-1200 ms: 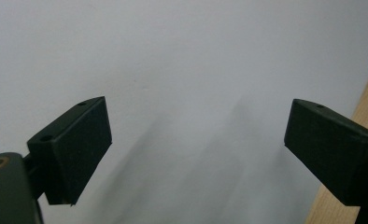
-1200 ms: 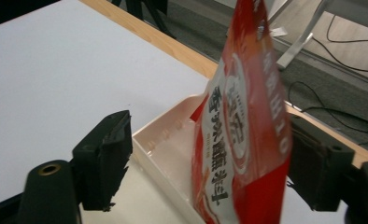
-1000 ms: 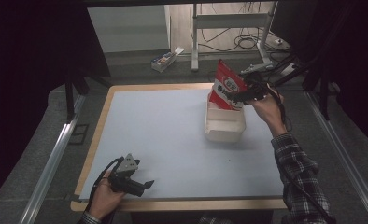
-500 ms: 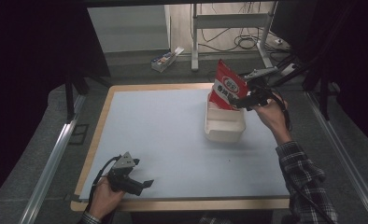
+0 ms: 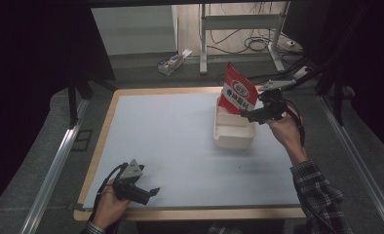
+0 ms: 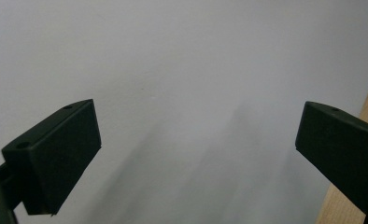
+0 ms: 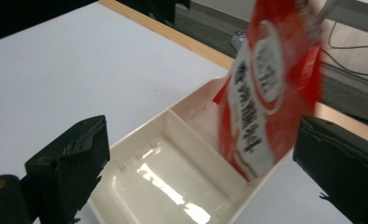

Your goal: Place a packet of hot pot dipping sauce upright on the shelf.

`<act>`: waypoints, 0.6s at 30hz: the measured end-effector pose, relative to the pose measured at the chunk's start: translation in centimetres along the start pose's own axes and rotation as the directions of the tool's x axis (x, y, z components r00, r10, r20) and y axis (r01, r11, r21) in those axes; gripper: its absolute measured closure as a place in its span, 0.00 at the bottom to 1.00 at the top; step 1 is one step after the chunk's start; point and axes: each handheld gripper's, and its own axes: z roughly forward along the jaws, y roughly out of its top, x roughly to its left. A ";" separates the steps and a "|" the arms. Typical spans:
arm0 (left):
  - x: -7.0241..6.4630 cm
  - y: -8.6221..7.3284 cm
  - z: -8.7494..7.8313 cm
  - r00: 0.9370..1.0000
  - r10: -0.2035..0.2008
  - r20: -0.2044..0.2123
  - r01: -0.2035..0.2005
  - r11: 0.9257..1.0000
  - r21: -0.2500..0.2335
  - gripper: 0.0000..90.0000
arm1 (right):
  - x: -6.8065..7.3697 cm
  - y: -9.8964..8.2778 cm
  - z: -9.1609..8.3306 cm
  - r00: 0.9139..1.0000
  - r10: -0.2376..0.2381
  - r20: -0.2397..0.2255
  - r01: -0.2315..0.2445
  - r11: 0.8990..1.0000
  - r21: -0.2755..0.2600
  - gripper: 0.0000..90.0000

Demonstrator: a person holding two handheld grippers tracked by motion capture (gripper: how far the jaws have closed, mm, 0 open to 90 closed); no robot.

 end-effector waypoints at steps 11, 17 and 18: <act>0.2 0.0 -0.2 0.999 -0.034 0.018 0.034 0.999 -0.026 0.00 | 1.8 -2.8 0.3 0.999 0.013 -0.037 -0.013 1.000 0.007 0.01; 0.3 -0.1 -0.2 0.999 -0.039 0.025 0.040 0.999 -0.029 0.00 | 2.5 -3.9 0.4 0.999 0.012 -0.051 -0.011 1.000 0.014 0.00; 0.2 -0.1 -0.2 0.999 -0.039 0.024 0.039 0.999 -0.028 0.00 | 2.7 -4.1 0.4 0.998 0.013 -0.053 -0.012 1.000 0.016 0.00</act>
